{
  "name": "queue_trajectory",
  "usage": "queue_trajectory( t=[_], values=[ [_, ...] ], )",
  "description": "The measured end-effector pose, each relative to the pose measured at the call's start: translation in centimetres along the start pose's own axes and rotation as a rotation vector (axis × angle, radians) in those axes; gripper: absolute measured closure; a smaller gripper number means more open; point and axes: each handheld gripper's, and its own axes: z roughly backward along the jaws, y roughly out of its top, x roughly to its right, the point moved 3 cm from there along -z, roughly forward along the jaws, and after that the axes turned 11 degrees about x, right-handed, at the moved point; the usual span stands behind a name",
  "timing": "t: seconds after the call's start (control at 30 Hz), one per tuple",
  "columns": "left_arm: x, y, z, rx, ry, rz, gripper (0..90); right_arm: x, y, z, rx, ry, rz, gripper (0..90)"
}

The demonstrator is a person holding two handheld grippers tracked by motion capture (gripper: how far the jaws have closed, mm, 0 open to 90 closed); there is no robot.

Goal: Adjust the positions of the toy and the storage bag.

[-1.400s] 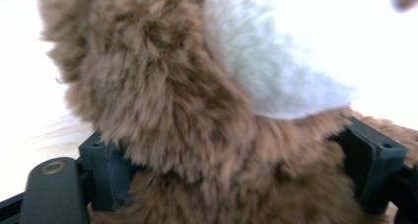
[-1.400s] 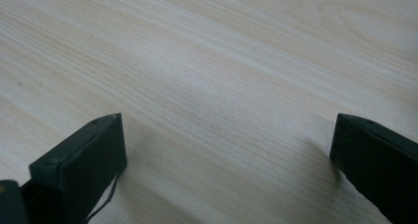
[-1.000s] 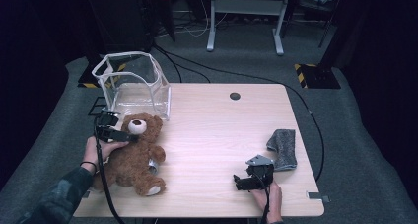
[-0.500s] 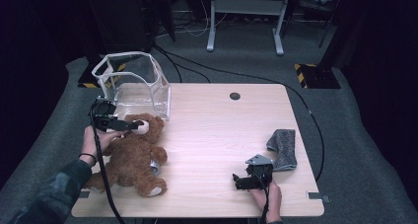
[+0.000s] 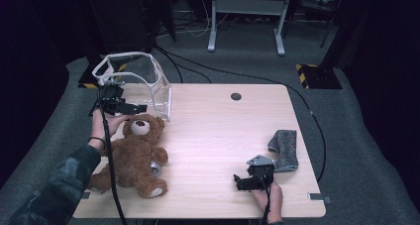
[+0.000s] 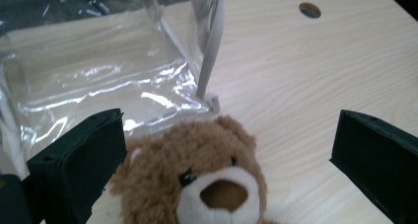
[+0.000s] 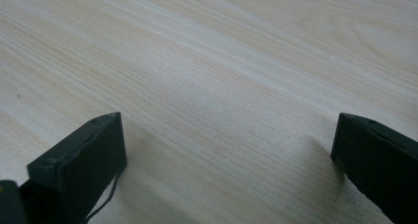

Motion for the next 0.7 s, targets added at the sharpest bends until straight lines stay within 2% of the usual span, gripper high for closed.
queue_trajectory(
  t=[0.2,0.27,0.43,0.47,0.7],
  values=[
    [0.3,1.6,-1.3,0.026,-0.009,-0.028,0.0,0.0,0.0,0.0,0.0,0.0,0.0,0.0],
    [0.5,2.1,-1.6,0.043,-0.011,-0.021,0.0,0.0,0.0,0.0,0.001,0.001,0.001,0.0],
    [0.6,3.4,-2.6,0.052,-0.017,-0.031,0.0,0.1,0.0,0.0,0.003,0.003,0.008,0.0],
    [0.6,3.7,-2.8,0.052,-0.013,-0.045,0.0,0.1,0.0,0.0,0.004,0.002,0.007,0.0],
    [0.8,5.1,-4.5,0.058,-0.017,-0.048,0.0,0.1,0.0,0.0,0.002,0.006,0.012,0.0]
  ],
)
